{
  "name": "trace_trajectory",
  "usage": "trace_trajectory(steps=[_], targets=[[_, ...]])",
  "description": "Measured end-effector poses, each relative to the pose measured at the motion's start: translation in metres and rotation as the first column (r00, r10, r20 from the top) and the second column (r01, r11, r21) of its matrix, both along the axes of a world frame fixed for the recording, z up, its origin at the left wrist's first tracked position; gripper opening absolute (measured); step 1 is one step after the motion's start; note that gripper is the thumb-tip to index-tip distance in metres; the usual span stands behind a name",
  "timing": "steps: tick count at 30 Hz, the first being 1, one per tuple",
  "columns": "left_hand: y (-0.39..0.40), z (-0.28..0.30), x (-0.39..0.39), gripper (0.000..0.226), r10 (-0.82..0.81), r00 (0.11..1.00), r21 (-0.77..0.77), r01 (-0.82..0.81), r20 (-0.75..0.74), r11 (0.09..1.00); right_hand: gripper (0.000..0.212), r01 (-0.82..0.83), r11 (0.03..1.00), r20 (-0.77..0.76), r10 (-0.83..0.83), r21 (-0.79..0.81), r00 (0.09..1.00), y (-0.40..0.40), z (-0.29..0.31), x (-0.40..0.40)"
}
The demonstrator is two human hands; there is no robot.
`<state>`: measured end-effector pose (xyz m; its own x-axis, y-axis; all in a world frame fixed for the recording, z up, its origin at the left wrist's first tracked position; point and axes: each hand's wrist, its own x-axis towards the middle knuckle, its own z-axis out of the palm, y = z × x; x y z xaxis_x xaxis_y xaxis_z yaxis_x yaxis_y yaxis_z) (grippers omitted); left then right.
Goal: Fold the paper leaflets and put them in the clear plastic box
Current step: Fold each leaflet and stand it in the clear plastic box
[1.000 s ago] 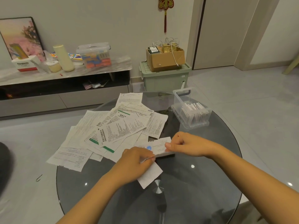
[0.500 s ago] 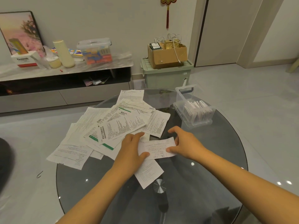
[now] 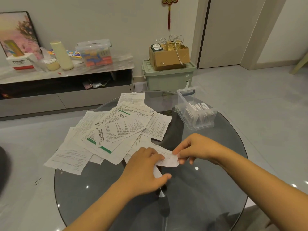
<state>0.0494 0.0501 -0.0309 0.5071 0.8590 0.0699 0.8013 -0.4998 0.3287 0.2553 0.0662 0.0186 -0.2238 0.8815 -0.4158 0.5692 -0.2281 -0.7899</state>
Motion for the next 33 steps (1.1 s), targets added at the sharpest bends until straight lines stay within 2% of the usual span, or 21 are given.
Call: trace_trajectory(steps=[3,9,11,13,17,27,31,33], targets=[[-0.001,0.001,0.003,0.071,0.001,1.000,-0.002,-0.001,0.015,1.000,0.019,-0.019,1.000,-0.096,0.019,0.003,0.995,-0.004,0.012,0.000],[-0.003,0.006,0.008,0.027,0.015,0.994,0.034,-0.019,0.112,0.999,0.019,-0.061,0.981,-0.085,0.078,0.186,0.993,-0.007,0.016,-0.008],[-0.003,0.004,0.008,0.040,0.047,0.988,0.018,-0.050,0.144,0.999,0.021,-0.080,0.952,-0.048,0.098,0.295,0.994,-0.005,0.013,-0.009],[0.000,0.000,0.007,0.042,0.069,0.982,-0.030,-0.065,0.177,0.997,0.026,-0.109,0.912,0.031,0.105,0.395,0.994,-0.003,0.009,-0.010],[0.003,-0.001,0.005,0.007,0.086,0.947,-0.143,-0.042,0.309,0.989,0.034,-0.182,0.857,0.133,0.133,0.483,0.982,0.002,-0.004,-0.011],[0.010,-0.002,0.001,0.061,0.178,0.918,-0.304,-0.067,0.354,0.950,0.072,-0.293,0.881,0.426,0.119,0.371,0.897,0.013,-0.044,-0.021],[0.011,-0.001,0.001,0.067,0.171,0.916,-0.312,-0.053,0.364,0.949,0.078,-0.328,0.888,0.514,0.127,0.322,0.848,0.019,-0.040,-0.019],[0.010,0.001,0.001,0.067,0.171,0.907,-0.314,-0.045,0.384,0.948,0.074,-0.297,0.900,0.480,0.116,0.320,0.869,0.021,-0.040,-0.016]])
